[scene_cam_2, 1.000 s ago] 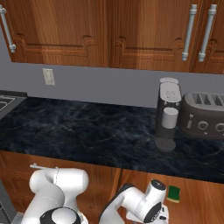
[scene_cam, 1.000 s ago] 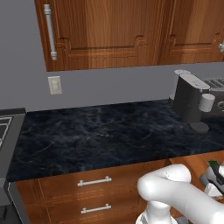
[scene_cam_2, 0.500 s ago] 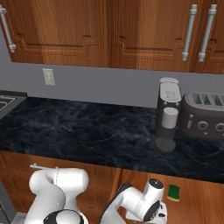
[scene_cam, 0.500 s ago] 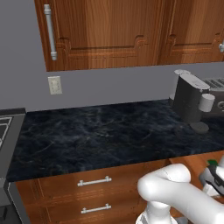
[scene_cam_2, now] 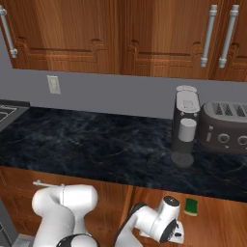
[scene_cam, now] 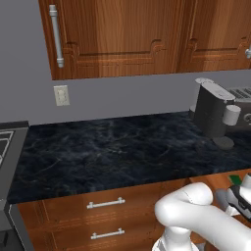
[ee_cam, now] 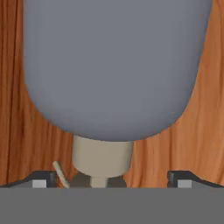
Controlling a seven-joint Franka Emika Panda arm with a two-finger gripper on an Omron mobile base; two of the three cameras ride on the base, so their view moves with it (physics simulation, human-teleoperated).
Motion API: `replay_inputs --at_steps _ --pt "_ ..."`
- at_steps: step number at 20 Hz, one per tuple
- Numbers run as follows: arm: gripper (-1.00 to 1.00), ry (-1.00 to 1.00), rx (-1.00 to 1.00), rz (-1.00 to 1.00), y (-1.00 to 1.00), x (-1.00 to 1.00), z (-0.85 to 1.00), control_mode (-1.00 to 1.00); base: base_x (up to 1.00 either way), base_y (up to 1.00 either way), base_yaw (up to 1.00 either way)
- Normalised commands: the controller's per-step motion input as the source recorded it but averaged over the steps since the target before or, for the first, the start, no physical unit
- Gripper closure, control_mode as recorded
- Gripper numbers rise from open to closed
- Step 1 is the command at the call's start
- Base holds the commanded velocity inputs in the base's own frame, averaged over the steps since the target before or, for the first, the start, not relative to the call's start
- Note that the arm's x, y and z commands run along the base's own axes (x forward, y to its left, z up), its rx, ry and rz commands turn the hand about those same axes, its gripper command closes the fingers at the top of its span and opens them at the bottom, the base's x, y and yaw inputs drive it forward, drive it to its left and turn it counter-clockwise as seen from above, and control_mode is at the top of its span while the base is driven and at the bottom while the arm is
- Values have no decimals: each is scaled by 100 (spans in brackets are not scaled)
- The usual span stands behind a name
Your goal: Restock the sink supplies by placing the sponge and soap dispenser on the counter and next to the sink. Make sure the soap dispenser is upright.
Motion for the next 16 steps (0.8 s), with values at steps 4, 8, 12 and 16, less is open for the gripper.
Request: replay_inputs --at_steps 4,8,12,16 --pt "100 0 0 0 0 1 -12 -100 0 0 0" --pt "100 -3 0 0 0 1 9 -100 0 0 0" --pt "100 -9 0 0 0 1 53 -100 0 0 0" --pt "100 -14 0 0 0 0 81 -100 0 0 0"
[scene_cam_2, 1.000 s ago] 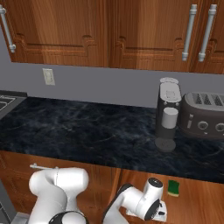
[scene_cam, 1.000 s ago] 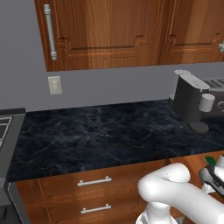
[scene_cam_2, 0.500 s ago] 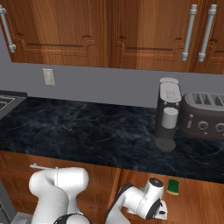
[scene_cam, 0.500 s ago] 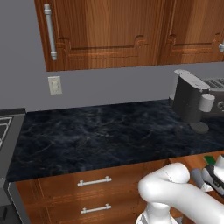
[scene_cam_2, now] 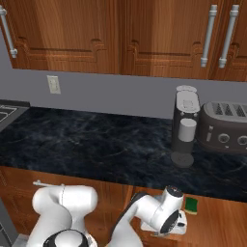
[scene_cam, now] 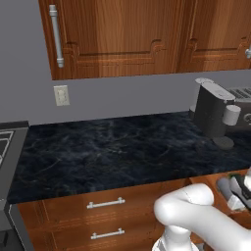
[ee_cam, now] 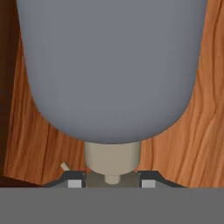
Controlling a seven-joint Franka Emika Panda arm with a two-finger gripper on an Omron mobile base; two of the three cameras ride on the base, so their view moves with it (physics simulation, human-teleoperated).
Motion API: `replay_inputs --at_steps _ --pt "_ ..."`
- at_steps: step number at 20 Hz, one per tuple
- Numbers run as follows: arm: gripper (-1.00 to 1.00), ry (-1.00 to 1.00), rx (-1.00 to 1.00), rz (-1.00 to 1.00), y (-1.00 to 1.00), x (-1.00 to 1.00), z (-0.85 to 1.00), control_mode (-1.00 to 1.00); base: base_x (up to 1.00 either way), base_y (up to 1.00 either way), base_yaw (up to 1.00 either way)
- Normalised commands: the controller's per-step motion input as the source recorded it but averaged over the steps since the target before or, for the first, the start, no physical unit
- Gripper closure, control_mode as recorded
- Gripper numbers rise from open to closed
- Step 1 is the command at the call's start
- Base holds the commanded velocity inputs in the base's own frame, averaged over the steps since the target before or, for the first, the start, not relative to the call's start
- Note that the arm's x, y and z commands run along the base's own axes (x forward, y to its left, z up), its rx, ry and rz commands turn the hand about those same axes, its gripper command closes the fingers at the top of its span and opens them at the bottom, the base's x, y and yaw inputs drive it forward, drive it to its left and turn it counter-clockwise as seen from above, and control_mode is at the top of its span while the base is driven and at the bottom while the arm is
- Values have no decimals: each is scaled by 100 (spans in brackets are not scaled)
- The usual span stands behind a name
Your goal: Restock the sink supplies by placing the sponge and soap dispenser on the counter and next to the sink. Make sure the soap dispenser is upright.
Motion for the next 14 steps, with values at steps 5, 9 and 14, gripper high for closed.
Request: replay_inputs --at_steps 5,9,14 --pt "100 -8 0 0 0 0 60 -100 0 0 0" --pt "100 10 0 0 0 0 26 -100 0 0 0" --pt "100 18 -5 0 -5 -13 33 -100 0 0 0"
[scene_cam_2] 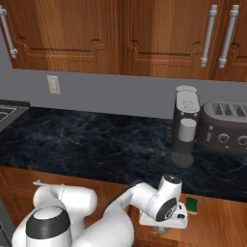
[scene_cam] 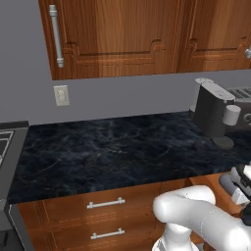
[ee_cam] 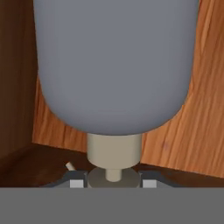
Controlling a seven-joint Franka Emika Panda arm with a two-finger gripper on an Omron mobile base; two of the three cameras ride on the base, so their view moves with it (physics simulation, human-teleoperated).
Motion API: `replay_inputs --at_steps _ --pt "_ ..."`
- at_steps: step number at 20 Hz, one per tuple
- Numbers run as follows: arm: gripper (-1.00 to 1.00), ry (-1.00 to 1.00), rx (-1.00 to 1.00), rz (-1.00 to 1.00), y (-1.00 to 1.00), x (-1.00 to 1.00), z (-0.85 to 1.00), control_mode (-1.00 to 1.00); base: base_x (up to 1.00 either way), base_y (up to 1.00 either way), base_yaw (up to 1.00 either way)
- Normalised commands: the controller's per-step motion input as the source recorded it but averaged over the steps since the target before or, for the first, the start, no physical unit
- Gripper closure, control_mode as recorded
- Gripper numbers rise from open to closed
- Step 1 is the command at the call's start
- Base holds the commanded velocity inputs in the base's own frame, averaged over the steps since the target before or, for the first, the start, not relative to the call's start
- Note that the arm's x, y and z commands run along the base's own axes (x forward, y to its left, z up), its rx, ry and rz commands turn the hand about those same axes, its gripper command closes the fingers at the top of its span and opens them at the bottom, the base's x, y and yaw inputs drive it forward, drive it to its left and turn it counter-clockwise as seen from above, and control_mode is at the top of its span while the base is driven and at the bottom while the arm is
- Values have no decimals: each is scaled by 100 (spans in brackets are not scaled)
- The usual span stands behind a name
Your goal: Restock the sink supplies by placing the sponge and soap dispenser on the counter and next to the sink. Make sure the soap dispenser is upright.
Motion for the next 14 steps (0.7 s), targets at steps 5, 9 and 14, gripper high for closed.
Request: replay_inputs --at_steps 5,9,14 --pt "100 8 -2 0 -11 -36 51 -100 0 0 0" --pt "100 3 0 0 -14 -56 48 -100 0 0 0" --pt "100 -1 0 0 -8 -79 73 -100 0 0 0"
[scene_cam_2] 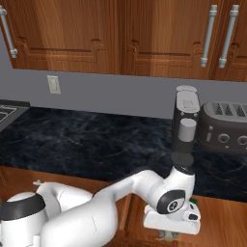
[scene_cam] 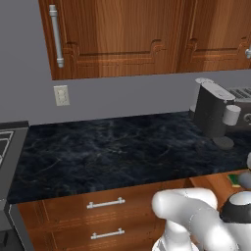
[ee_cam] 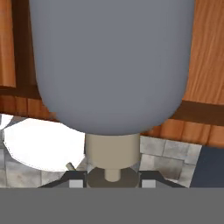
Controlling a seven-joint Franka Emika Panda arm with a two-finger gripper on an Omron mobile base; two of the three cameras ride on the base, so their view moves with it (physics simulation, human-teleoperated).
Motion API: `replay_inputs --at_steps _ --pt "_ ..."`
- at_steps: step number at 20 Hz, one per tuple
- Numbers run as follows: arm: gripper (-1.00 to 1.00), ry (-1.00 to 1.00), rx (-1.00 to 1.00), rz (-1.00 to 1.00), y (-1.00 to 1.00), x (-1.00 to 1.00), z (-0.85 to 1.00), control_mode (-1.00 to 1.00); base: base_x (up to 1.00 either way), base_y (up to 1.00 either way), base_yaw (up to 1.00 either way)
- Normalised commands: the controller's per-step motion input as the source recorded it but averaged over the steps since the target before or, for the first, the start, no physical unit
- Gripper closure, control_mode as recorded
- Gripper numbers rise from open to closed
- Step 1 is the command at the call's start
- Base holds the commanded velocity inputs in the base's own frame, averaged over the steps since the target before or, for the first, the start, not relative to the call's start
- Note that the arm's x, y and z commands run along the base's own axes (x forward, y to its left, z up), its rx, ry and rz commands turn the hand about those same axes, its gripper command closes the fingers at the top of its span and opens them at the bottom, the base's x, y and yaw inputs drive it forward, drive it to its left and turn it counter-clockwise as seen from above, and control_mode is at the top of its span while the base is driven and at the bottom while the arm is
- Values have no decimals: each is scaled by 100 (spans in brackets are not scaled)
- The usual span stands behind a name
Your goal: Restock the sink supplies by placing the sponge and soap dispenser on the counter and next to the sink. Make sure the soap dispenser is upright.
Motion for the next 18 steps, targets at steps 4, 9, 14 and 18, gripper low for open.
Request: replay_inputs --at_steps 4,9,14,18 --pt "100 -3 0 0 4 -52 97 -100 0 0 0" --pt "100 -3 -7 0 78 18 83 -100 0 0 0" --pt "100 -2 -7 1 83 27 56 -100 0 0 0" --pt "100 0 -3 3 51 17 35 -100 0 0 0"
